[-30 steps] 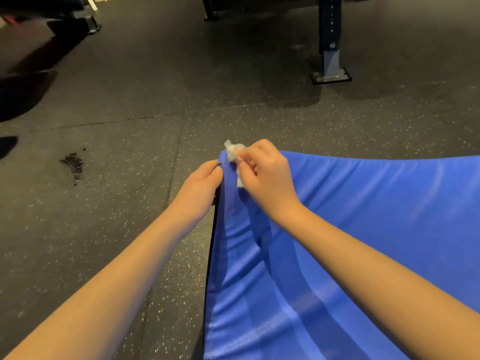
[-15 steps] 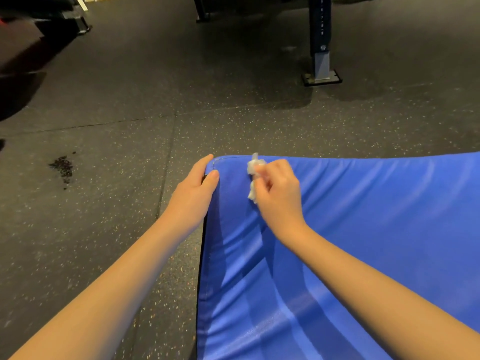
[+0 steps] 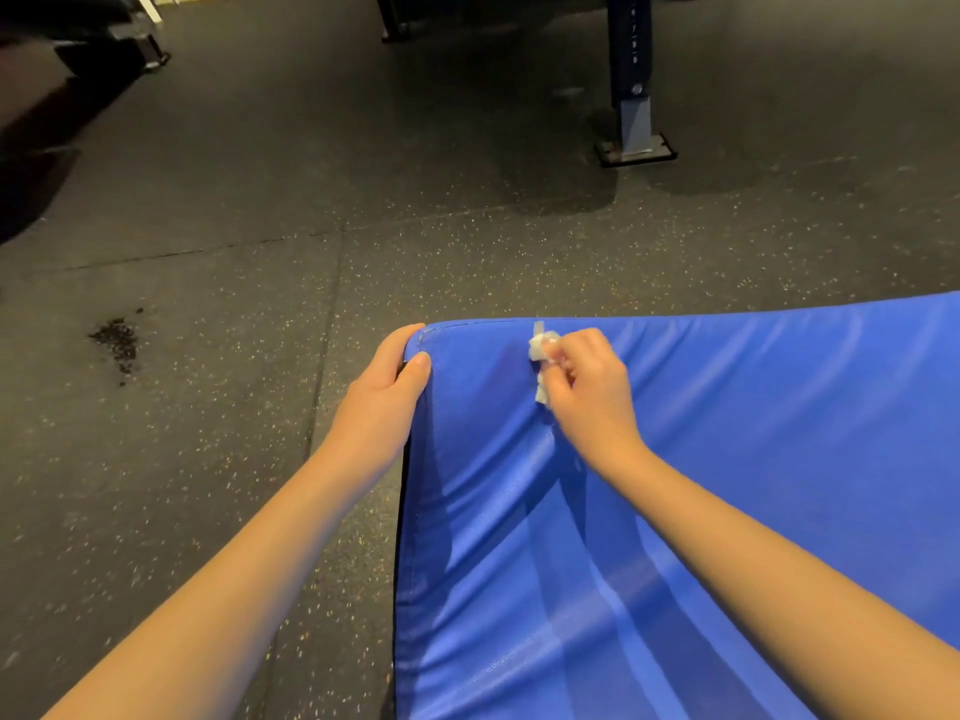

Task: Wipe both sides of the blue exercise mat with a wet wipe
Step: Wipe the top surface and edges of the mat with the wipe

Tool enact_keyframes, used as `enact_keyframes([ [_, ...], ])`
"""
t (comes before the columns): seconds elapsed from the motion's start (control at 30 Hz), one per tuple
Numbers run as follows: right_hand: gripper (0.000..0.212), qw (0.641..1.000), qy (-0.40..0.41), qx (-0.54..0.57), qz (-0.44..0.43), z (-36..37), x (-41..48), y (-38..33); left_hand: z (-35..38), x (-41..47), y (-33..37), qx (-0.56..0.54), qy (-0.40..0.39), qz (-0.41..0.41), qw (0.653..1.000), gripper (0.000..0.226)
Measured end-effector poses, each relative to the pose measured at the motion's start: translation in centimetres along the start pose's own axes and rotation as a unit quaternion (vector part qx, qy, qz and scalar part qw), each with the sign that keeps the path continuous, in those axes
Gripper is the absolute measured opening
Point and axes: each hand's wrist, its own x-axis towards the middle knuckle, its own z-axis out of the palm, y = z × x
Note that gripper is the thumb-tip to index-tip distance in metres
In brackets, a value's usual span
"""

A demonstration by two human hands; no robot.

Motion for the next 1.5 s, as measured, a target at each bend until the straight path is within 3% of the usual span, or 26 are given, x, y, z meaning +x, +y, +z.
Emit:
enact_keyframes([
  [0.1,0.024,0.987,0.082,0.008,0.137,-0.4,2.6,0.7,0.1,0.1,-0.1,0.006,0.0,0.001,1.0,0.029],
  [0.13,0.021,0.988,0.086,0.011,0.13,0.0,2.4,0.0,0.2,0.2,-0.2,-0.001,0.008,-0.01,1.0,0.024],
  [0.2,0.018,0.999,0.031,0.036,0.01,1.2,0.4,-2.5,0.2,0.1,-0.7,-0.029,0.016,-0.044,0.998,0.027],
  [0.3,0.011,0.981,-0.081,0.017,-0.175,2.7,-3.1,-4.2,0.4,-0.5,-1.7,-0.096,0.03,-0.088,0.991,0.027],
  [0.37,0.015,0.986,-0.047,0.012,-0.16,2.7,-1.1,-3.6,0.8,-0.9,-2.0,-0.136,0.042,-0.108,0.984,0.022],
  [0.43,0.018,0.997,0.032,0.011,-0.066,2.3,1.6,-3.2,1.0,-1.2,-2.3,-0.142,0.039,-0.112,0.983,0.027],
  [0.5,0.016,0.998,0.027,0.015,-0.046,2.6,2.0,-3.3,1.1,-1.5,-2.8,-0.135,0.033,-0.12,0.983,0.023],
  [0.57,0.018,0.988,-0.05,0.039,-0.142,3.8,-0.7,-3.8,1.0,-1.8,-3.6,-0.126,0.022,-0.121,0.984,0.018],
  [0.63,0.022,0.954,-0.167,0.033,-0.247,5.1,-4.6,-4.0,1.2,-2.0,-4.1,-0.137,0.021,-0.122,0.983,0.022],
  [0.7,0.021,0.933,-0.2,-0.007,-0.3,5.7,-5.9,-3.6,1.1,-1.9,-4.3,-0.181,0.018,-0.138,0.974,0.022],
  [0.87,0.019,0.981,-0.077,-0.039,-0.174,6.2,-2.4,-3.7,0.9,-1.7,-4.9,-0.244,-0.008,-0.163,0.956,0.023],
  [0.93,0.02,0.968,-0.131,-0.038,-0.213,6.6,-4.5,-3.4,1.2,-1.9,-5.6,-0.238,-0.012,-0.173,0.956,0.023],
  [1.0,0.013,0.913,-0.284,-0.049,-0.29,6.5,-8.5,-3.0,1.4,-2.2,-6.1,-0.238,-0.015,-0.179,0.955,0.025],
  [1.07,0.029,0.857,-0.368,-0.099,-0.346,6.1,-11.2,-2.1,1.7,-2.3,-6.6,-0.236,-0.023,-0.17,0.956,0.029],
  [1.13,0.029,0.882,-0.345,-0.105,-0.304,6.6,-10.7,-1.7,1.8,-2.4,-6.7,-0.228,-0.034,-0.166,0.959,0.034],
  [1.2,0.012,0.93,-0.271,-0.083,-0.235,7.6,-9.0,-1.6,1.8,-2.6,-7.0,-0.224,-0.044,-0.179,0.957,0.037],
  [1.27,0.005,0.945,-0.253,-0.09,-0.188,8.3,-8.5,-1.3,1.8,-3.0,-8.1,-0.223,-0.044,-0.206,0.952,0.035],
  [1.3,0.008,0.936,-0.281,-0.1,-0.189,8.5,-9.1,-1.0,1.7,-3.4,-8.5,-0.225,-0.043,-0.219,0.948,0.034],
  [1.43,0.02,0.845,-0.448,-0.084,-0.279,7.1,-14.2,-1.0,2.1,-4.7,-10.2,-0.228,-0.068,-0.238,0.942,0.031],
  [1.5,0.018,0.858,-0.433,-0.097,-0.259,7.4,-14.0,-0.5,2.1,-5.1,-11.0,-0.204,-0.075,-0.243,0.945,0.035],
])
